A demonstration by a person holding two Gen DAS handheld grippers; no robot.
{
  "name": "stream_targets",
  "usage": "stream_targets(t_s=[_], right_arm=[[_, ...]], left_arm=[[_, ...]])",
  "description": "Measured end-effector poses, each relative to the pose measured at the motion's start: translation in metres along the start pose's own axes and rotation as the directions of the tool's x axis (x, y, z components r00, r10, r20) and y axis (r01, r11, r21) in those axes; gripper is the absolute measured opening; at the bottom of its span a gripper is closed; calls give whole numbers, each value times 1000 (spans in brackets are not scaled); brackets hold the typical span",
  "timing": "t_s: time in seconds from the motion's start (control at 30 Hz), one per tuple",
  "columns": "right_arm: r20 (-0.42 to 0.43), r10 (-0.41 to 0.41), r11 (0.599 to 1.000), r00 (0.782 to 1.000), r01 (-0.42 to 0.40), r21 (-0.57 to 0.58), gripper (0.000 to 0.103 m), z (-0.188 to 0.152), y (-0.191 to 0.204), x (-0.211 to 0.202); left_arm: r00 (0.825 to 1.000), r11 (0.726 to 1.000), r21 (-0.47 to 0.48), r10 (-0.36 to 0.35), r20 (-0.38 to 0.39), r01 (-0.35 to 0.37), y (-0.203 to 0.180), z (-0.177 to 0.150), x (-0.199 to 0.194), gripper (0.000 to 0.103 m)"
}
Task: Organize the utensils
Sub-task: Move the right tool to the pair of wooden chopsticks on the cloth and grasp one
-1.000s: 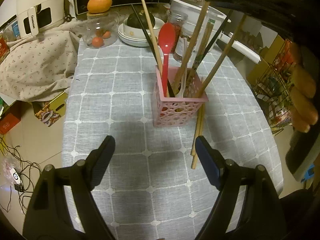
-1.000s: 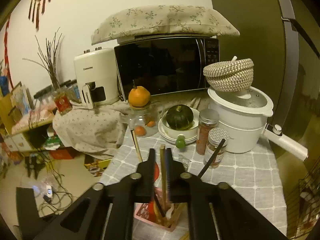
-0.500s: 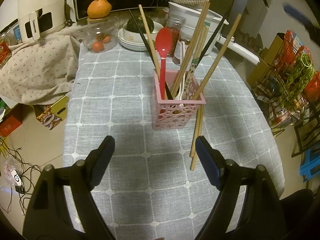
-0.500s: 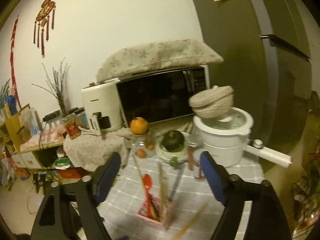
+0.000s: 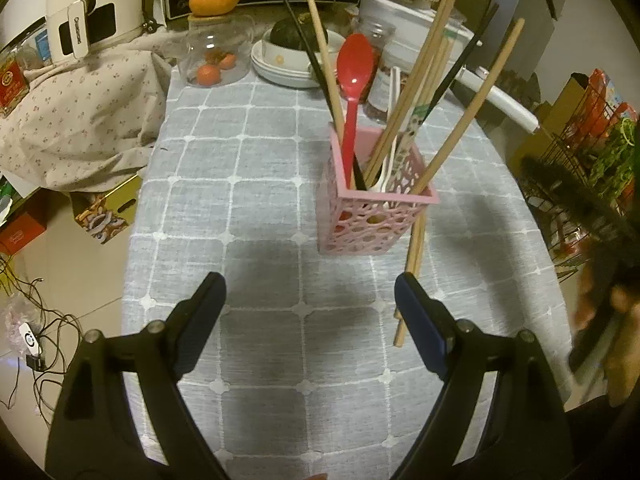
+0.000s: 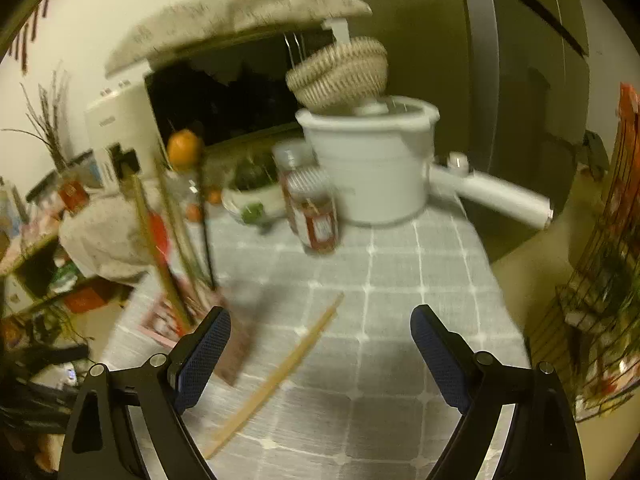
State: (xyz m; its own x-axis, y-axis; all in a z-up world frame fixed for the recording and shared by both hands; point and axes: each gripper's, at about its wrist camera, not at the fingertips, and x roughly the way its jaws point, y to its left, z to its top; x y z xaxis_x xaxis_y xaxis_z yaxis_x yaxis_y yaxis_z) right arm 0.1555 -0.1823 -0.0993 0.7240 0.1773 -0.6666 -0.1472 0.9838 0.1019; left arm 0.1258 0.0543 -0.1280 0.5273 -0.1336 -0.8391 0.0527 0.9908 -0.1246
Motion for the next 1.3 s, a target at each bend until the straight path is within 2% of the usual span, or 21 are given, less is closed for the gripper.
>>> stream_targets(t_s=[0.2,0.53,0.9,1.1,1.3], right_arm=[[-111,-12,1000,994,15,19,93,-31,-10,55],[-189,-90,996,978,91,-1,93,-53,-13,113],[-235,-83,996,968,88,11,93,-51,-6,131],[-306,-99,994,947,109,14,98,-42,-1,144],[-341,-123,990,932,139,24,98,-42,-5,142]], left_arm=[[1000,999,-29,-24,-12,24,2,3,1,86],[999,999,-33,-33,-12,32,1,5,0,86],[1000,999,-41,-22,-8,21,3,7,-1,86],[1000,999,-31,-18,-6,17,0,7,0,86],[1000,1000,-25,-14,-1,14,0,7,-3,86]])
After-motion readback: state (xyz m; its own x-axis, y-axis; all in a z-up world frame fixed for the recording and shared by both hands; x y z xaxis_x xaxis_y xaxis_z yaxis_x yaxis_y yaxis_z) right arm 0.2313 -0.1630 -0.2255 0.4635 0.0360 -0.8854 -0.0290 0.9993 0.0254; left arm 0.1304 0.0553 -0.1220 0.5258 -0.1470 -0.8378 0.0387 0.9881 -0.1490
